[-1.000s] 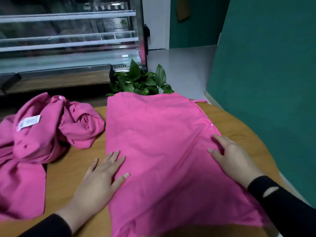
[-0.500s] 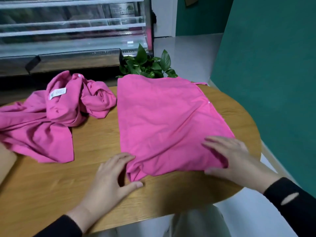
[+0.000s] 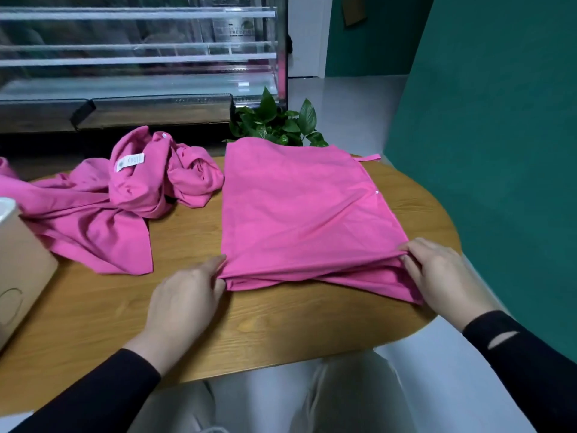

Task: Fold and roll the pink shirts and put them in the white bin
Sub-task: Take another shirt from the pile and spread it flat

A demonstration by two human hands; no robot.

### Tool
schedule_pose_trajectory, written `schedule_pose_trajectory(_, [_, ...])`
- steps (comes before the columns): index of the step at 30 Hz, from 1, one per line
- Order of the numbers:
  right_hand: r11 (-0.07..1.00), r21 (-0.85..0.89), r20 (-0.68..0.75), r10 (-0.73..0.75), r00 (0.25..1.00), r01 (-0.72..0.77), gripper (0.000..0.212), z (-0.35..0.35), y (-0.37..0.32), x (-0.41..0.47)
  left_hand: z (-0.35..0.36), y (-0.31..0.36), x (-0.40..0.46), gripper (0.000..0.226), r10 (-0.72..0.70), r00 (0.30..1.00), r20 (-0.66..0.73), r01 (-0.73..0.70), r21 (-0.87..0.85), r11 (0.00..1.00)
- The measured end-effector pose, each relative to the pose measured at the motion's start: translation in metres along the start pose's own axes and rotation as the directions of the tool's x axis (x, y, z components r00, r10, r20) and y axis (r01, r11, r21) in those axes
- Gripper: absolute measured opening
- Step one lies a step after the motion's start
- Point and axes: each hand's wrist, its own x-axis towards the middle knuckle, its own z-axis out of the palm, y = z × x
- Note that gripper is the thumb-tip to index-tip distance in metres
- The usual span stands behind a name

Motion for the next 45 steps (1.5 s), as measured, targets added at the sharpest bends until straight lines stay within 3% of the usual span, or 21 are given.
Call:
schedule_pose_trajectory(5, [0.999,0.022,0.098,-0.039,0.994,0.037,0.008,0.003,0.009,-0.011,-0.004,0.001,0.003,0.041,-0.146,0.985,0.096,0.164,-0.223,0.961])
schedule_pose_trajectory(10, [0.991,0.127,0.013,-0.033,0.999,0.031,0.004,0.001,0.002,-0.025,0.005,0.002,0.006,0.047,-0.193,0.972,0.133,0.233,-0.433,0.871])
schedule_pose_trajectory(12, [0.992,0.124,0.132,-0.036,0.991,0.020,0.016,0.003,-0.002,-0.029,0.003,0.000,0.011,0.041,-0.236,0.966,0.106,0.256,-0.522,0.813])
schedule_pose_trajectory(14, [0.997,0.082,0.261,-0.011,0.965,-0.010,0.041,0.009,-0.002,-0.037,0.003,-0.002,0.012,0.045,-0.231,0.968,0.094,0.244,-0.548,0.800])
schedule_pose_trajectory(16, [0.999,0.031,0.249,0.018,0.968,-0.027,0.042,0.017,-0.004,-0.045,0.003,-0.003,0.011,0.048,-0.189,0.978,0.085,0.205,-0.515,0.832])
schedule_pose_trajectory(19, [1.000,-0.013,0.130,0.016,0.991,-0.014,0.010,0.019,-0.008,-0.039,0.000,-0.006,0.012,0.050,-0.126,0.991,0.055,0.137,-0.476,0.869])
schedule_pose_trajectory(21, [1.000,0.000,0.070,0.024,0.997,-0.024,0.011,0.005,-0.008,-0.022,-0.011,-0.009,0.019,0.048,-0.053,0.999,0.011,0.053,-0.410,0.911])
schedule_pose_trajectory(24, [0.995,0.078,-0.045,0.058,0.997,-0.055,0.012,-0.036,-0.010,0.014,-0.042,-0.015,0.042,0.047,0.097,0.995,0.028,-0.096,-0.047,0.994])
schedule_pose_trajectory(26, [0.985,0.143,-0.076,0.108,0.991,-0.096,0.016,-0.062,-0.015,0.035,-0.071,-0.012,0.061,0.041,0.110,0.988,0.106,-0.129,0.190,0.973])
schedule_pose_trajectory(29, [0.966,0.196,0.077,0.158,0.985,-0.170,0.019,-0.079,-0.019,0.051,-0.104,-0.011,0.083,0.023,0.082,0.981,0.177,-0.098,0.083,0.992])
schedule_pose_trajectory(32, [0.947,0.263,0.166,0.145,0.975,-0.185,0.022,-0.081,-0.023,0.044,-0.107,-0.014,0.081,0.033,0.021,0.911,0.411,-0.067,0.098,0.993])
schedule_pose_trajectory(33, [0.941,0.286,0.165,0.137,0.977,-0.180,0.023,-0.078,-0.025,0.039,-0.103,-0.015,0.073,0.035,0.020,0.905,0.424,-0.056,0.072,0.996])
schedule_pose_trajectory(35, [0.927,0.318,0.220,0.131,0.967,-0.198,0.026,-0.069,-0.029,0.026,-0.089,-0.023,0.058,0.034,0.020,0.924,0.382,0.070,-0.220,0.973])
schedule_pose_trajectory(37, [0.856,0.439,0.262,0.168,0.950,-0.272,0.025,-0.060,-0.031,0.015,-0.075,-0.028,0.043,0.028,-0.079,0.943,0.324,0.264,-0.577,0.773])
schedule_pose_trajectory(39, [0.740,0.585,0.260,0.216,0.941,-0.332,0.023,-0.057,-0.037,0.009,-0.066,-0.029,0.033,0.024,-0.174,0.929,0.327,0.365,-0.734,0.572])
schedule_pose_trajectory(40, [0.705,0.632,0.217,0.238,0.947,-0.322,0.022,-0.059,-0.040,0.009,-0.066,-0.027,0.031,0.024,-0.186,0.930,0.317,0.366,-0.760,0.537])
schedule_pose_trajectory(42, [0.706,0.670,0.018,0.292,0.956,-0.229,0.021,-0.066,-0.044,0.018,-0.079,-0.018,0.036,0.027,-0.167,0.966,0.197,0.258,-0.773,0.580])
schedule_pose_trajectory(45, [0.643,0.765,-0.240,0.338,0.910,-0.037,0.023,-0.087,-0.057,0.045,-0.115,-0.010,0.064,0.033,-0.189,0.969,-0.162,-0.001,-0.762,0.647])
